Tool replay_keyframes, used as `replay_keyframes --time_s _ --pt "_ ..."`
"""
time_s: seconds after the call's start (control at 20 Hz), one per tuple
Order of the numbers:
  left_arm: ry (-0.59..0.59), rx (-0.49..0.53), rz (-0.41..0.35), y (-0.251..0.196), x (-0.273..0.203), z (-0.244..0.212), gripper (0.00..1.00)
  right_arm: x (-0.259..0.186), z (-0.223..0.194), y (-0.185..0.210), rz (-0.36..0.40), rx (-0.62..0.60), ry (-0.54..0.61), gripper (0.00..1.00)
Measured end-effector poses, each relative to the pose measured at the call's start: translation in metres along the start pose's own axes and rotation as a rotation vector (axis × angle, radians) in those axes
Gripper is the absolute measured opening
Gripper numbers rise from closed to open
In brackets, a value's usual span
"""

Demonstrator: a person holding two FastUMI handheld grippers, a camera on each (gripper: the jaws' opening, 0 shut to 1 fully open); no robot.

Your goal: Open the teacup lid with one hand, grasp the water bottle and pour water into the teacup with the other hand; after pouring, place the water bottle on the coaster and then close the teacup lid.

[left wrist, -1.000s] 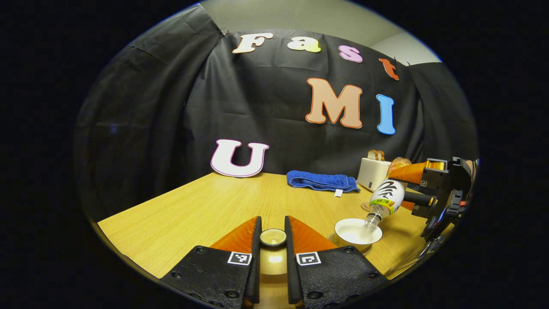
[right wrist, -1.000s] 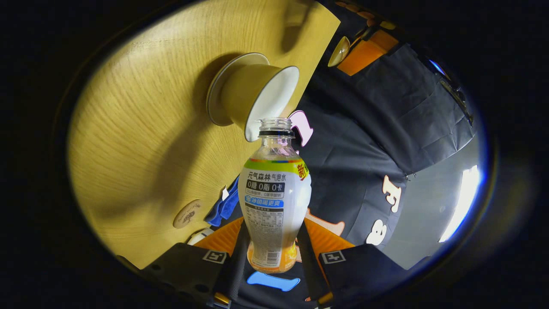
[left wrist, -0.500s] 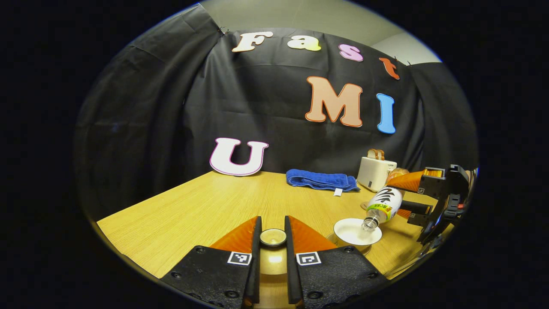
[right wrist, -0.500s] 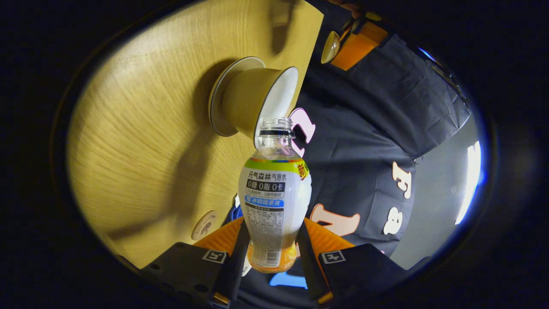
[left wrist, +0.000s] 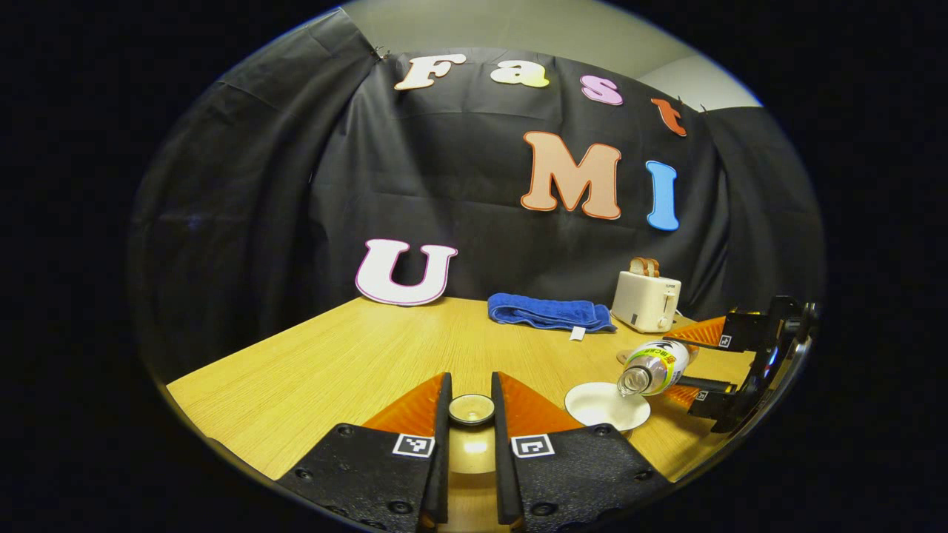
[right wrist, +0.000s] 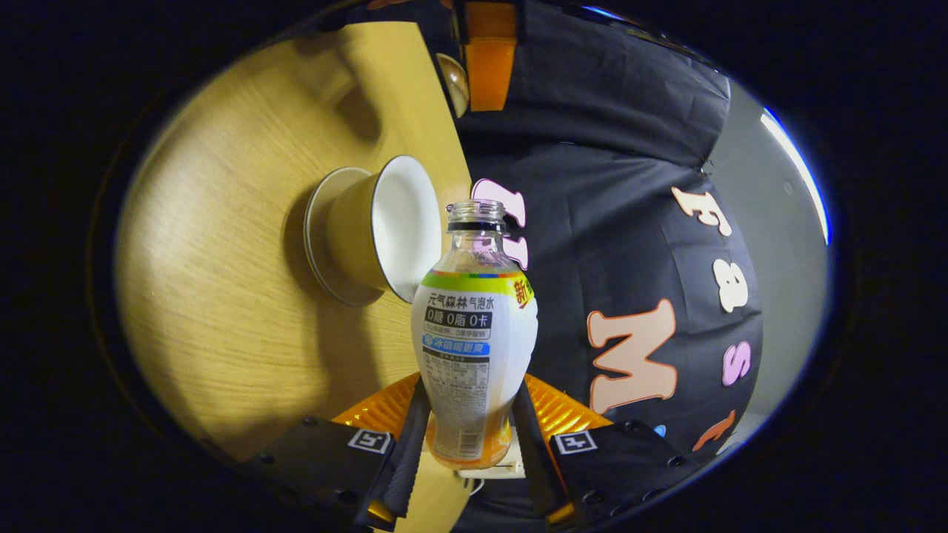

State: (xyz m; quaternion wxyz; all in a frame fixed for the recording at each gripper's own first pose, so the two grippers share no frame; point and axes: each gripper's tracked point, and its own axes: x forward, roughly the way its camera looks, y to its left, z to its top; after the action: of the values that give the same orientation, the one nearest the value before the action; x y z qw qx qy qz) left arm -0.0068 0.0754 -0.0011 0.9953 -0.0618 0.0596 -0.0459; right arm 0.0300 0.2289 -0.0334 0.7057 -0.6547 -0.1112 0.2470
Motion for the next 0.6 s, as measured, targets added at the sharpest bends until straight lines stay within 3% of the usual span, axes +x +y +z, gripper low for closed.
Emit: replay_keyframes --time_s 0.35,0.6 --pt "0.0 -0.002 -0.007 -0.01 0.003 0.002 0.23 0.003 -0.003 0.008 0.03 0.171 0.015 0.63" --pt "0.011 -0.009 -0.027 -0.021 0.008 0.002 0.23 -0.001 0.003 0.023 0.088 0.523 0.008 0.65"
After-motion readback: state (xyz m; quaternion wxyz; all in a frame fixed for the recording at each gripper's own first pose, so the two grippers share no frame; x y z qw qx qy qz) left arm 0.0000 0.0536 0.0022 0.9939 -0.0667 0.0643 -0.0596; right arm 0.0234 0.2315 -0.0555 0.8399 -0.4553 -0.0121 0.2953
